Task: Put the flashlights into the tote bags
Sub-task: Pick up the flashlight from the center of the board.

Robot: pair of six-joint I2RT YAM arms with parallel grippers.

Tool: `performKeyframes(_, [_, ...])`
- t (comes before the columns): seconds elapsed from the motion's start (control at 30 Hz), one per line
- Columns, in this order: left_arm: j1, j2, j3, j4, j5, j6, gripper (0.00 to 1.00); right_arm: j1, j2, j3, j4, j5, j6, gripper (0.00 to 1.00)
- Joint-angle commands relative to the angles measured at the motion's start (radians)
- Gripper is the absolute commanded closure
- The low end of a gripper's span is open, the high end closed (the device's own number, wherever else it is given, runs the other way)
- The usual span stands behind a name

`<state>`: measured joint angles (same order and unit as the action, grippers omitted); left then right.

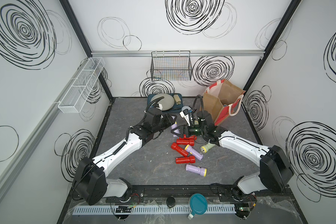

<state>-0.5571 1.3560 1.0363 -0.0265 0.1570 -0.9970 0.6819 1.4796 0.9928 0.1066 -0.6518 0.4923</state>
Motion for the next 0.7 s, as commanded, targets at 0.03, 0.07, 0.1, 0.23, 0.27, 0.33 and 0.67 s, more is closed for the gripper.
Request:
performKeyframes(0.03, [-0.009,0.010,0.024,0.079,-0.008,-0.017,1.00,0.011,-0.002,0.023,-0.009,0.020,-0.008,0.40])
performKeyframes(0.07, [-0.010,0.011,0.026,0.078,-0.011,-0.016,1.00,0.011,-0.003,0.021,-0.011,0.025,-0.012,0.46])
performKeyframes(0.1, [-0.012,0.012,0.028,0.076,-0.011,-0.014,1.00,0.013,-0.006,0.023,-0.016,0.031,-0.014,0.53])
performKeyframes(0.23, [-0.016,0.017,0.028,0.069,-0.017,-0.009,1.00,0.013,-0.011,0.025,-0.034,0.050,-0.021,0.72])
performKeyframes(0.27, [-0.018,0.018,0.027,0.070,-0.017,-0.009,1.00,0.013,-0.012,0.027,-0.039,0.054,-0.023,0.76])
performKeyframes(0.33, [-0.022,0.022,0.028,0.071,-0.019,-0.008,1.00,0.011,-0.017,0.028,-0.059,0.072,-0.024,0.85])
performKeyframes(0.67, [-0.004,0.005,0.032,0.134,0.013,0.020,0.01,-0.077,-0.163,0.019,-0.220,0.285,-0.052,1.00])
